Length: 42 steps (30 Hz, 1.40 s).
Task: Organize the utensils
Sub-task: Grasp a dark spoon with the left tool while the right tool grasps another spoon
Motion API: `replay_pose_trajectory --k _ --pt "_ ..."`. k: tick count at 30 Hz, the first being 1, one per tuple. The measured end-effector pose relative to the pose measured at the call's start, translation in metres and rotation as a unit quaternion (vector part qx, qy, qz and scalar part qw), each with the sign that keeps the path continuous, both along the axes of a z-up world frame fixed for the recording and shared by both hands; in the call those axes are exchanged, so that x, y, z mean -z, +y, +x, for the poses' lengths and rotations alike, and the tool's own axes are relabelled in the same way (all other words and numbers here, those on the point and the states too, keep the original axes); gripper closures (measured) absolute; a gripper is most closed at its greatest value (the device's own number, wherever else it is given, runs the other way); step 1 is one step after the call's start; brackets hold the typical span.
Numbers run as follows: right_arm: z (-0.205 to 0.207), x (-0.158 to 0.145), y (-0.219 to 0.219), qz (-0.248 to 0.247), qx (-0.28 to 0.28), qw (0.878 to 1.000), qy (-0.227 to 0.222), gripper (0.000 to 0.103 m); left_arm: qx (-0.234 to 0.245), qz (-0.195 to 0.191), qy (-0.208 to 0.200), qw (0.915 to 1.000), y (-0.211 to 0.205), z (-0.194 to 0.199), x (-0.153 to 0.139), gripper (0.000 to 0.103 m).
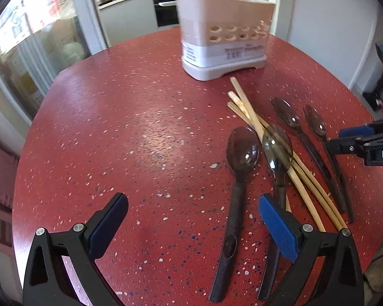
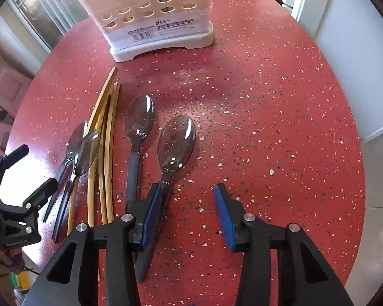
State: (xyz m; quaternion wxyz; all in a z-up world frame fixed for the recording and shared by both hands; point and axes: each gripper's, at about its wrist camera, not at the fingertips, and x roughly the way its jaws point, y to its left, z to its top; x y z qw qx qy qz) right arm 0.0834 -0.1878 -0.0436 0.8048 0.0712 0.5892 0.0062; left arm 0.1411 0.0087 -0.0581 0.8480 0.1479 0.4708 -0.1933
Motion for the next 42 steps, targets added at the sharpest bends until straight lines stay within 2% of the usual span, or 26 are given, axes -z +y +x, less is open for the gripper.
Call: replay_pose_trajectory --k 7,10,13,14,16,20,22,23,26,27,32,37,42 --pt "0.006 -0.001 0.022 -0.022 -0.014 1.000 0.006 0.058 0.035 0.044 0.008 0.9984 -0.019 0.008 0.008 0.000" --pt "0.007 -0.002 0.030 -0.032 -0.014 0.999 0.013 0.058 0.037 0.042 0.017 0.9983 -0.023 0.013 0.008 0.000" --pt "0.008 -0.004 0.041 -0.054 -0.043 0.998 0.016 0.068 0.043 0.041 0.024 0.9979 -0.028 0.015 0.005 0.000" --pt "0.009 -0.003 0.043 -0.055 -0.052 0.997 0.018 0.071 0.049 0.040 0.028 0.9976 -0.030 0.014 0.004 0.004" --pt "0.010 -0.002 0.043 -0.054 -0.067 0.996 0.027 0.080 0.067 0.040 0.037 0.9963 -0.035 0.012 0.002 0.017" --pt "0.013 -0.001 0.042 -0.052 -0.084 0.994 0.041 0.084 0.079 0.055 0.046 0.9943 -0.043 0.011 0.001 0.022" --pt "0.014 -0.002 0.043 -0.053 -0.093 0.993 0.042 0.088 0.083 0.043 0.068 0.9933 -0.045 0.014 0.000 0.037" --pt "0.013 -0.004 0.043 -0.049 -0.098 0.993 0.042 0.090 0.082 0.037 0.076 0.9930 -0.046 0.016 0.000 0.041" --pt "0.011 -0.004 0.034 -0.045 -0.107 0.993 0.036 0.091 0.091 0.031 0.083 0.9919 -0.052 0.012 -0.002 0.061" --pt "0.011 -0.003 0.032 -0.041 -0.109 0.993 0.032 0.091 0.092 0.030 0.083 0.9919 -0.053 0.010 -0.002 0.062" --pt "-0.005 -0.011 0.013 0.001 -0.110 0.994 -0.004 0.091 0.071 0.035 0.050 0.9956 -0.054 -0.002 -0.005 0.062" --pt "-0.018 -0.024 -0.014 0.054 -0.100 0.992 -0.047 0.091 0.023 0.001 0.008 0.9997 -0.038 -0.017 -0.021 0.062" --pt "-0.025 -0.033 -0.035 0.089 -0.097 0.988 -0.082 0.091 -0.026 -0.050 -0.023 0.9982 -0.015 -0.026 -0.044 0.062"
